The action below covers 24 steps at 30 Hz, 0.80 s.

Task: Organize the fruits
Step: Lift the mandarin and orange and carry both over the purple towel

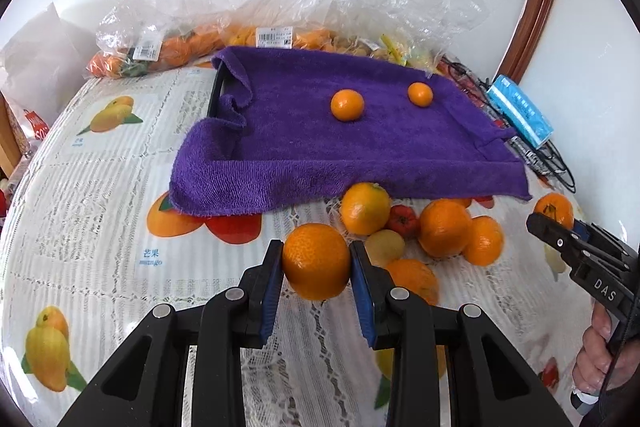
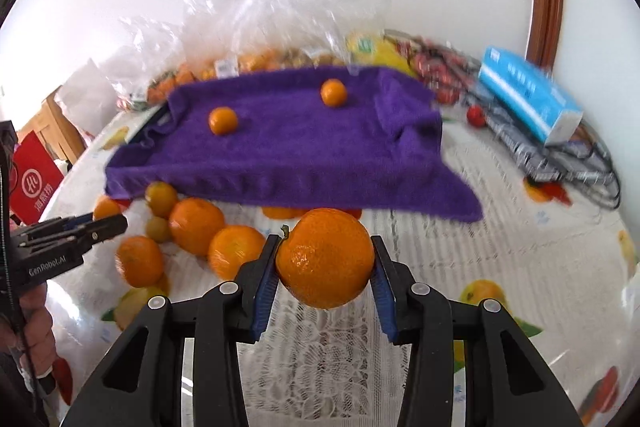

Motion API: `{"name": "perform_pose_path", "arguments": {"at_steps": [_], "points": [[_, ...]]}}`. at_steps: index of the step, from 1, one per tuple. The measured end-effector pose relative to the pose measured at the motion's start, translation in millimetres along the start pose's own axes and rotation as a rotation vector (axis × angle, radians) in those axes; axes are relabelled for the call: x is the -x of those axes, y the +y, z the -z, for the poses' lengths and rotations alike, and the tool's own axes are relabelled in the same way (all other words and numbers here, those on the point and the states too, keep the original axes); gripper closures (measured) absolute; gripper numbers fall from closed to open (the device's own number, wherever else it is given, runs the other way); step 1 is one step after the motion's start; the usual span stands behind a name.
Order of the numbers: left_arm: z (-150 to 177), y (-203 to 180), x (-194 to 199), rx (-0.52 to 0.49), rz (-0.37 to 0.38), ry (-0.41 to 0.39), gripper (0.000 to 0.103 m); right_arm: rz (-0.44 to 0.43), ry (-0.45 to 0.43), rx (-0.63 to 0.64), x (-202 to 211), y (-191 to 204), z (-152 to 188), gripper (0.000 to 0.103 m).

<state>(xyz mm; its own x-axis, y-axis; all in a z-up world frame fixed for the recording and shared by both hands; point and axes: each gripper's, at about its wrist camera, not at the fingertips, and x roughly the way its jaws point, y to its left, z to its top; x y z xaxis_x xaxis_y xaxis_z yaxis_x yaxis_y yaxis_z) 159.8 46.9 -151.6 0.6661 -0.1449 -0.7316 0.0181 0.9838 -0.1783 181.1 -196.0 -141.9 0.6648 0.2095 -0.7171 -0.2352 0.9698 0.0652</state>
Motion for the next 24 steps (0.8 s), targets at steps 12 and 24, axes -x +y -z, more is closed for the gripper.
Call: {"name": "perform_pose_path", "arguments": {"at_steps": [12,24], "points": [[-57,-7,21,0.019,-0.030,-0.127,0.072,-0.070,-0.068,-0.065,-6,2,-50,0.060],[-105,3,-16,0.042,-0.059,-0.152,0.072,-0.067,-0.096,-0.058,-45,3,-105,0.060]]}}
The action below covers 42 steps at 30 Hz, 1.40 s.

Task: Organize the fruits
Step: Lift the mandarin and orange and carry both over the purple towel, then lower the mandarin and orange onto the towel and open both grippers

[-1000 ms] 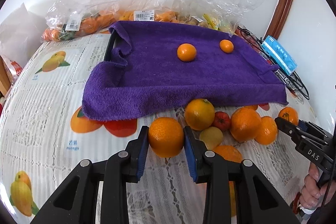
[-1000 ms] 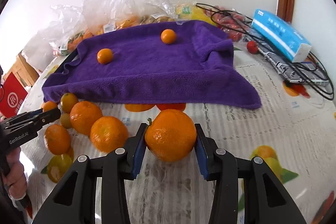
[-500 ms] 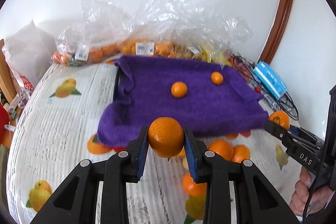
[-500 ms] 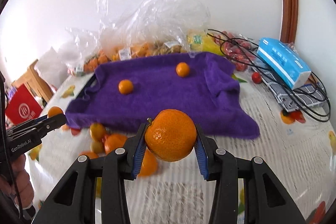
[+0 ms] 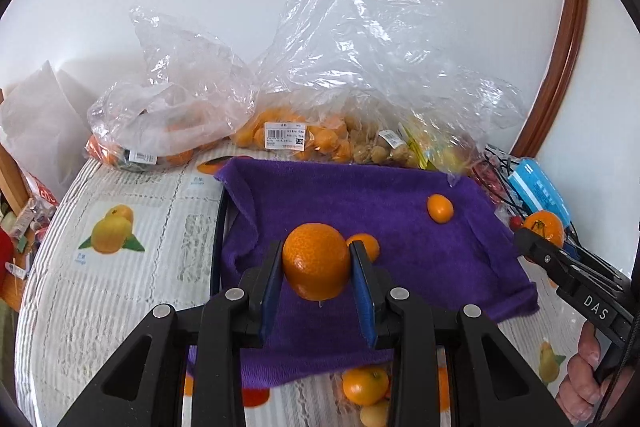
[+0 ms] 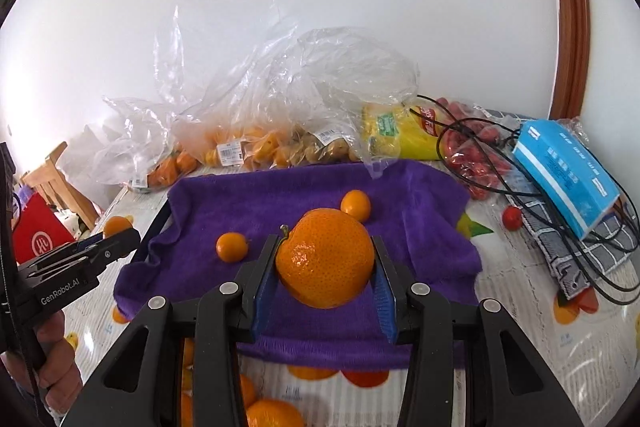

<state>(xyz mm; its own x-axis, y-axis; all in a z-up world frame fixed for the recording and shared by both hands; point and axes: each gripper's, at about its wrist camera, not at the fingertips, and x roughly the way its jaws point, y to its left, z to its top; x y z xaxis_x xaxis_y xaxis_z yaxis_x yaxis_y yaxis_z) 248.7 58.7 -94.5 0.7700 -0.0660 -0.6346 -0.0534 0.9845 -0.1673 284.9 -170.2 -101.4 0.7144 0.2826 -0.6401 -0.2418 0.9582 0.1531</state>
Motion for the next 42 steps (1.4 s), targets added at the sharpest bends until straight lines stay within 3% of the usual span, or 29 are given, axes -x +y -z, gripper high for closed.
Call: {"name": "perform_pose_path", "arguments": {"at_steps": [6,20,42], "points": [[5,8,-15,0.017,-0.013,-0.020,0.072,-0.005,0.010,-0.004,-20,-5,11,0.060],[21,16,-42,0.029,-0.026,0.055,0.072,0.030,0.052,-0.026,-39,-22,20,0.060],[28,7,-52,0.016,-0.013,0.101,0.072,0.036,0.126,0.006,-59,-14,30,0.060]]}}
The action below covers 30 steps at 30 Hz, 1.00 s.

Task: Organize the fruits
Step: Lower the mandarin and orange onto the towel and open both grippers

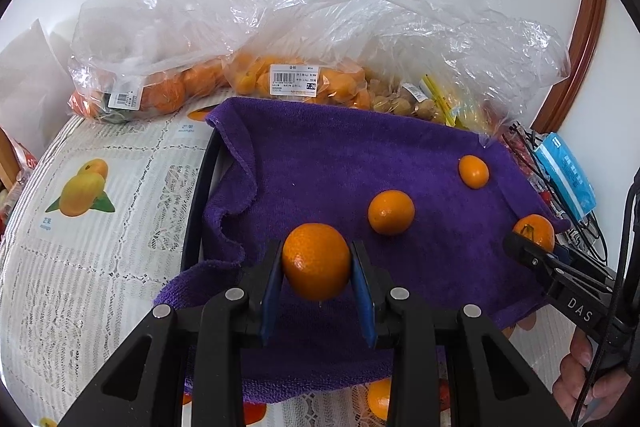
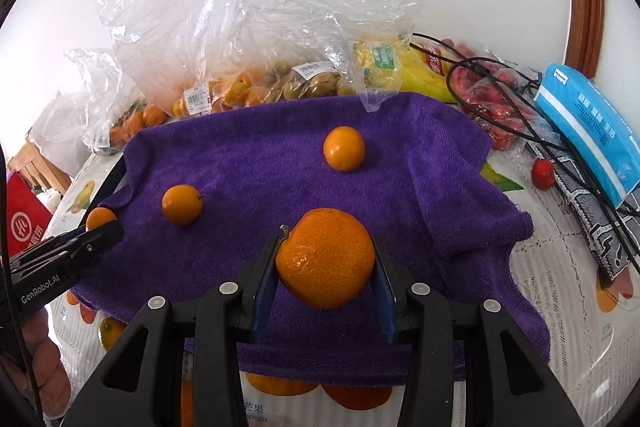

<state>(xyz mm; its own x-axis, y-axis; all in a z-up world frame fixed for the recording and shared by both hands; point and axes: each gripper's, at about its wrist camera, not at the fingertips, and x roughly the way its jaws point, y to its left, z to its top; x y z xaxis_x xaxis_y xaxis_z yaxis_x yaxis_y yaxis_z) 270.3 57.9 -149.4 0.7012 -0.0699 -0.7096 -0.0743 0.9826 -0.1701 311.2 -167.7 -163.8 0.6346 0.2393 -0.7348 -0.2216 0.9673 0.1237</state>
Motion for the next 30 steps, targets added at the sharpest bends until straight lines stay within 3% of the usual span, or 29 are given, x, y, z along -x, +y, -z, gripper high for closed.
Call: {"name": "perform_pose_path", "arguments": {"at_steps": [17,21,27,30], "points": [[1,-1,-4,-0.005,0.011,0.014,0.072,-0.002,-0.052,-0.018,11,-4,-3,0.060],[1,-2,-4,-0.012,0.016,0.019,0.072,-0.076,-0.045,-0.088,12,-12,-5,0.060],[2,-3,-4,-0.015,0.016,0.018,0.072,-0.034,-0.058,-0.077,14,-12,-6,0.060],[1,-2,-1,-0.010,0.023,0.014,0.065,-0.036,-0.056,-0.071,14,-11,-6,0.059]]}}
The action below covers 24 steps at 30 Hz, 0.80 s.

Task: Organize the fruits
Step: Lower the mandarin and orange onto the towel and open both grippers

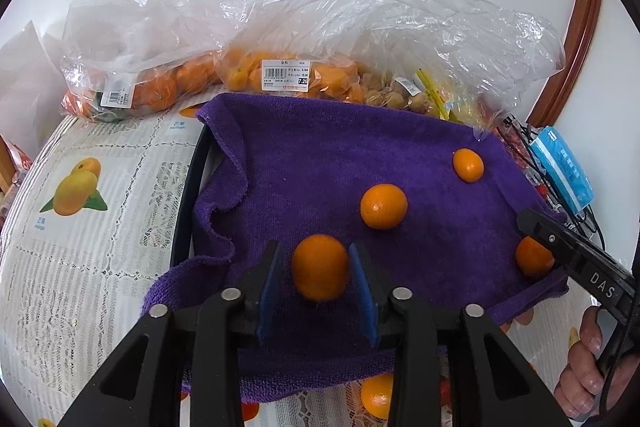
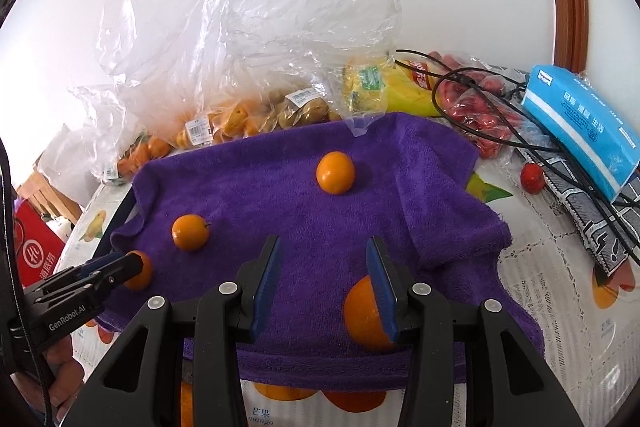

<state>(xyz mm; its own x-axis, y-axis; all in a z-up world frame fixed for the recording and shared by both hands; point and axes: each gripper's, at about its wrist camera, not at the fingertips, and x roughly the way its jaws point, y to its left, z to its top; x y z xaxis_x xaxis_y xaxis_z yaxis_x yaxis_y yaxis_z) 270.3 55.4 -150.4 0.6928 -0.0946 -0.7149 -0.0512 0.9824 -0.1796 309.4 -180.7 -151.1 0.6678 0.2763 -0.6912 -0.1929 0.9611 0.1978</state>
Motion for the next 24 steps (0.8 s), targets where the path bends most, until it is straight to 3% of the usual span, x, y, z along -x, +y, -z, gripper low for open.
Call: {"name": "perform_pose_path", "arguments": {"at_steps": [6,24], "points": [[-1.5,1.7,4.6,0.009,0.003,-0.012,0.057,0.004,-0.004,0.011,0.4,2.1,0.3,0.057],[-2.5,4.3,5.7,0.024,0.003,-0.015,0.054,-0.009,-0.033,0.001,7.4,1.5,-0.8,0.048]]}}
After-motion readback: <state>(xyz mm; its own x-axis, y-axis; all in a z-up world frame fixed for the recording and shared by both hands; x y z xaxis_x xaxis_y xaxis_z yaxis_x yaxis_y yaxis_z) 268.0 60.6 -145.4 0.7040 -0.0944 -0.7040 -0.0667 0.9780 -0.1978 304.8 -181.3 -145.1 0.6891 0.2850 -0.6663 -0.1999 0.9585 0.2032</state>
